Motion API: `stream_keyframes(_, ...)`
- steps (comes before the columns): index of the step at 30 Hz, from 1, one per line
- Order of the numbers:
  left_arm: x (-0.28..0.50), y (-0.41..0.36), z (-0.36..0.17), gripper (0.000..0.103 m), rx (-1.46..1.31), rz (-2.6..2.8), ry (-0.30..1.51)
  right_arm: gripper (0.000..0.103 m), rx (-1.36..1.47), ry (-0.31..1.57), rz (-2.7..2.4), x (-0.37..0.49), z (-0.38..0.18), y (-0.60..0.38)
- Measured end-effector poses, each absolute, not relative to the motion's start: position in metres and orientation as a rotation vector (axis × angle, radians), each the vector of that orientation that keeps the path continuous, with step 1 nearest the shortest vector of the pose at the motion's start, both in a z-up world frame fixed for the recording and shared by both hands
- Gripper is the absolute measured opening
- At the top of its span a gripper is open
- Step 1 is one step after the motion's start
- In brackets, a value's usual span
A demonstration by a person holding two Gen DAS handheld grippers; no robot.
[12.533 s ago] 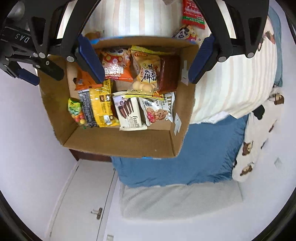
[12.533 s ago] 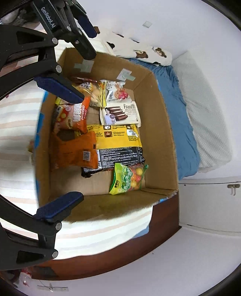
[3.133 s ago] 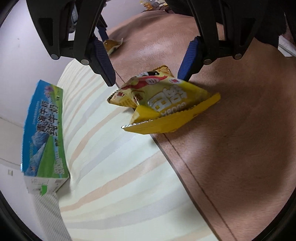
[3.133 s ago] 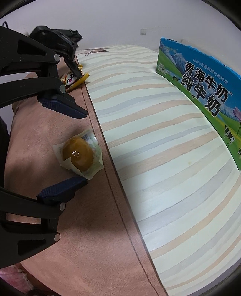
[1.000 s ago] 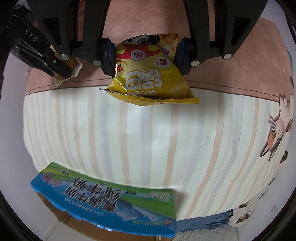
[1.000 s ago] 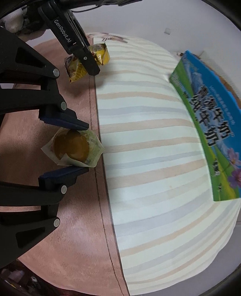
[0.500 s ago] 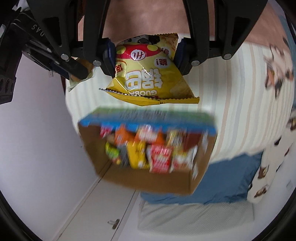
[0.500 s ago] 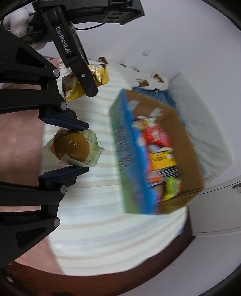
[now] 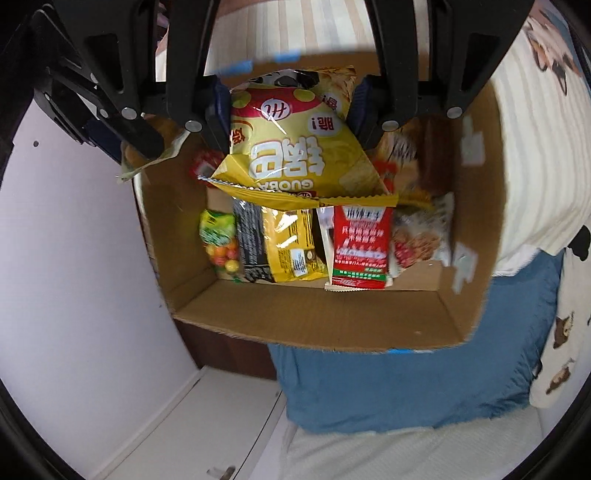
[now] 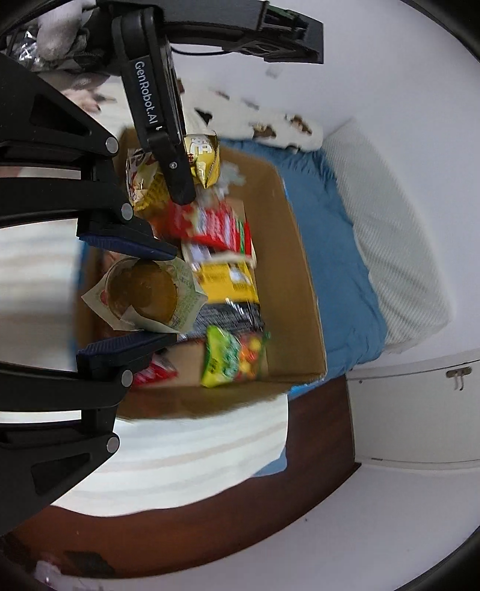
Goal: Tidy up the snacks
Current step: 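Carry both into the box and open both tools to release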
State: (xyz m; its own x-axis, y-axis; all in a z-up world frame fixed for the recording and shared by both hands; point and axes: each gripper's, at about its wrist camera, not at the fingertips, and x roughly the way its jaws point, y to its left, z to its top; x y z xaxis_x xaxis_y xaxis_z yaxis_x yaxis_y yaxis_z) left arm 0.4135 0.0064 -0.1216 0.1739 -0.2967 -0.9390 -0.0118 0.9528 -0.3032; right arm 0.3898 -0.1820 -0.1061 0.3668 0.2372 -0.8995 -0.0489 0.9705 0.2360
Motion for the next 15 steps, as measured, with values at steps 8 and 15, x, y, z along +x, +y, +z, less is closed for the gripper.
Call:
stream_keyframes(8, 0.454, -0.008, -0.171, 0.053, -0.202, -0.189, 1.485, 0.047, 0.133, 1.342, 0.148, 0.440, -0.165, -0.187)
stream_keyframes(15, 0.448, 0.005, -0.172, 0.094, -0.190, -0.134, 1.478, 0.096, 0.086, 1.390, 0.133, 0.431, -0.170, -0.183)
